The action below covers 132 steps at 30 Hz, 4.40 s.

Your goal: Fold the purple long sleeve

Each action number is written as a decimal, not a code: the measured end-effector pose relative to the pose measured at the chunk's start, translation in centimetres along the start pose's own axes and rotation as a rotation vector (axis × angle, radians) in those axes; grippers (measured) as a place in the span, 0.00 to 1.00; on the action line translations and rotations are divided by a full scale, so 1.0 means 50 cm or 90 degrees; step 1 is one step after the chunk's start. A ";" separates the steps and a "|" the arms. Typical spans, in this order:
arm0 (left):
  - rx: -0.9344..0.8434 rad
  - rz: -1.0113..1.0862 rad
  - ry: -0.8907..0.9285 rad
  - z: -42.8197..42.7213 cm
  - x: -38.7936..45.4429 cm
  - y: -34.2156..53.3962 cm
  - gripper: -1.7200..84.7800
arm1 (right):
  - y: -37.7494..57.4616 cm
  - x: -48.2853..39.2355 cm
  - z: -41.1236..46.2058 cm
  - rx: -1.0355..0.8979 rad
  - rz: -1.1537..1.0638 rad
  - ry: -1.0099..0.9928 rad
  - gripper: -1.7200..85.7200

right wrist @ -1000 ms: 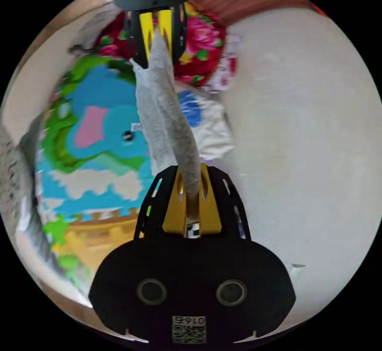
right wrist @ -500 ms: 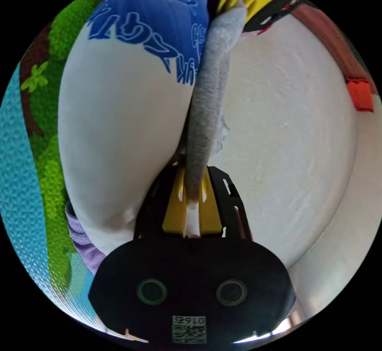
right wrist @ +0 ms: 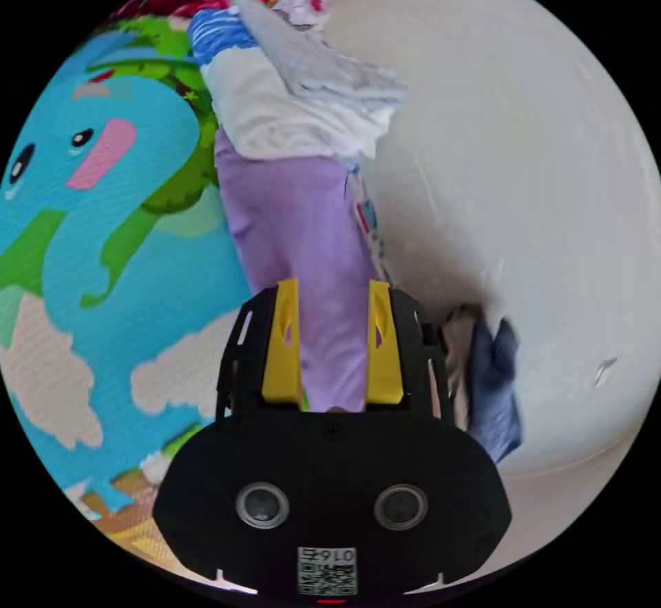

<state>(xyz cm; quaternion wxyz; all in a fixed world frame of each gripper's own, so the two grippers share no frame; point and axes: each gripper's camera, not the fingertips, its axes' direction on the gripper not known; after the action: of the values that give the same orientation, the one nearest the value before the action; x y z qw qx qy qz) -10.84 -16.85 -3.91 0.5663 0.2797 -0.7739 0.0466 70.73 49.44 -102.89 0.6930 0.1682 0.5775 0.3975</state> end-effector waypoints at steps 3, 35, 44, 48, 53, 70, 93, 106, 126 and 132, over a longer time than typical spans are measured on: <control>-0.034 -0.109 0.233 -0.020 -0.052 0.028 0.08 | 0.179 0.085 0.007 0.056 0.158 -0.114 0.18; -0.021 0.001 0.582 -0.762 0.380 0.184 0.08 | 0.970 -0.250 -0.534 0.211 0.122 -0.431 0.04; -0.152 0.189 0.530 -0.842 0.577 0.195 0.16 | 1.098 -0.387 -0.715 0.187 0.112 -0.340 0.07; -0.090 0.098 0.599 -0.863 0.488 0.216 0.03 | 1.175 -0.350 -0.746 0.161 0.195 -0.321 0.05; 0.003 -0.135 0.485 -0.930 0.244 0.306 0.01 | 1.298 -0.307 -0.788 0.182 0.316 -0.343 0.02; -0.097 -0.433 -0.016 -1.194 -0.063 0.571 0.01 | 1.341 -0.179 -0.817 0.209 0.488 -0.487 0.11; -0.047 0.125 0.255 -1.176 0.433 0.069 0.01 | 1.478 -0.125 -1.163 0.151 0.473 -0.245 0.04; 0.301 -0.026 0.437 -1.302 0.378 -0.136 0.01 | 1.561 -0.046 -1.558 0.441 0.523 0.202 0.04; 0.069 0.033 0.401 -1.342 0.505 0.014 0.08 | 1.287 -0.337 -1.416 0.302 0.057 -0.434 0.09; -0.011 0.124 0.670 -1.367 0.655 -0.021 0.15 | 1.464 -0.198 -1.414 0.474 0.186 -0.495 0.10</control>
<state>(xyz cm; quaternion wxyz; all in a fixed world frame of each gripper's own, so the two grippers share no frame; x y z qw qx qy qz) 41.15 -3.59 49.61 0.8730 0.1407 -0.4082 0.2266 -21.58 72.00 -65.18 0.6865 0.6140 0.3516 0.1676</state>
